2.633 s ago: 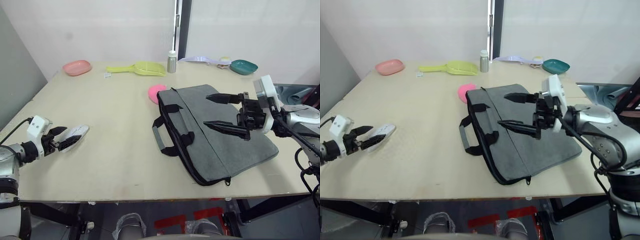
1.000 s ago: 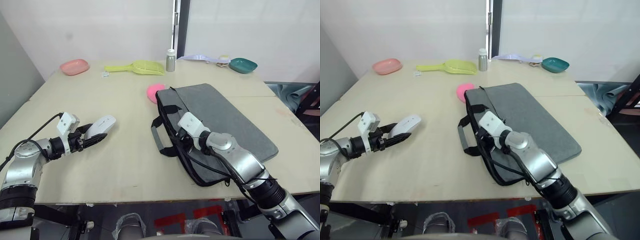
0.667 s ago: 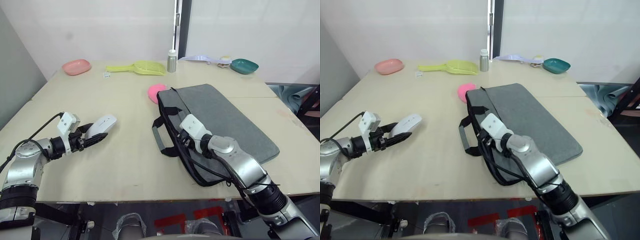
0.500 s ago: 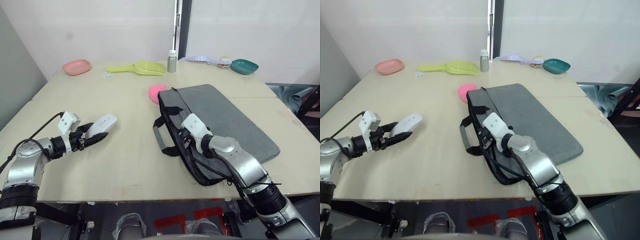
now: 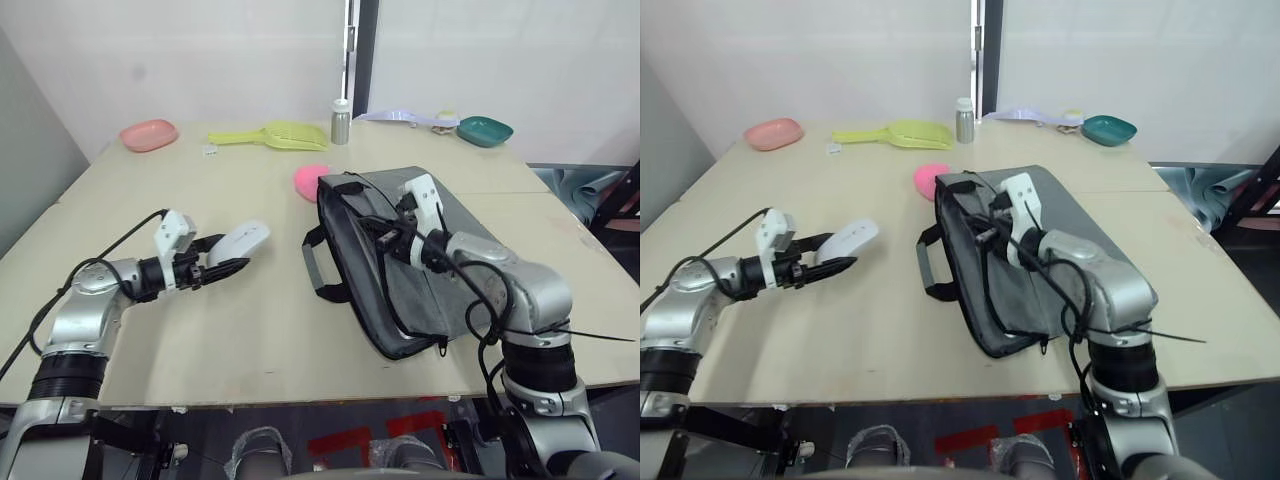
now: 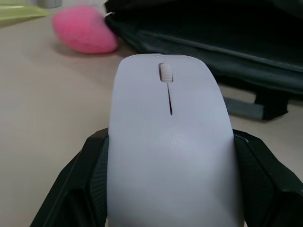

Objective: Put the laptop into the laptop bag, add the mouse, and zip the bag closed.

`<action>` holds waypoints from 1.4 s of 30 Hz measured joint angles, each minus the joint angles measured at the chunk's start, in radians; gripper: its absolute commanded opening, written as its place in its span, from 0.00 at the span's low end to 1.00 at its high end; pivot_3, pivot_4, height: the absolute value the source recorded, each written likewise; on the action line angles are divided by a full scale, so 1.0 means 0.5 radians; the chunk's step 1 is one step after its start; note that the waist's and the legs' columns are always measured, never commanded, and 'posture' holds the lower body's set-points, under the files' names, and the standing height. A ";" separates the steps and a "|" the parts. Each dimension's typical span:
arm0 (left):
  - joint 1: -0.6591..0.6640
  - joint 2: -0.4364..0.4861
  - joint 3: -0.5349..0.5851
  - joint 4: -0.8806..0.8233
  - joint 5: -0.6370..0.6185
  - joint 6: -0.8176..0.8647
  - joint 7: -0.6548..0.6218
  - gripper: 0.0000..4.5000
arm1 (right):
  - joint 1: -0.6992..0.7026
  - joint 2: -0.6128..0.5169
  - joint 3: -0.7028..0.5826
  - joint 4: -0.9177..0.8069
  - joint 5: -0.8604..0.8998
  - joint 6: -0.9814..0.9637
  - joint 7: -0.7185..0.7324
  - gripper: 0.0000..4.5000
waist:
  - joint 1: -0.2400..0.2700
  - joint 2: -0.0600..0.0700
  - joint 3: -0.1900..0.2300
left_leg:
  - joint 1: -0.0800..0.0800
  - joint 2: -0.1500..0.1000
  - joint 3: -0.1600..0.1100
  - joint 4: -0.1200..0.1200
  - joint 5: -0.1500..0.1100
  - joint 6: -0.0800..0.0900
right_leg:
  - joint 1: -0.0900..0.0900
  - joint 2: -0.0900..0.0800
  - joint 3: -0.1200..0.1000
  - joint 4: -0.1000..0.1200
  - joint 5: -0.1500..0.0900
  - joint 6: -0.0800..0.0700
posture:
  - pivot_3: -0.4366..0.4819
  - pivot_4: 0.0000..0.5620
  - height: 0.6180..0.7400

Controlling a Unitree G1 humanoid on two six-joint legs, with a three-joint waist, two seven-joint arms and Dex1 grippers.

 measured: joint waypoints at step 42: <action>-0.834 -1.157 -0.617 0.962 0.538 -0.462 0.551 0.99 | -0.270 0.084 -0.335 -0.062 0.851 0.419 -0.447 0.00 | 0.034 0.003 0.002 | -0.014 -0.001 -0.001 0.000 0.003 -0.002 | -0.009 0.000 0.000 -0.002 0.013 0.021 | 0.48 0.27 1.00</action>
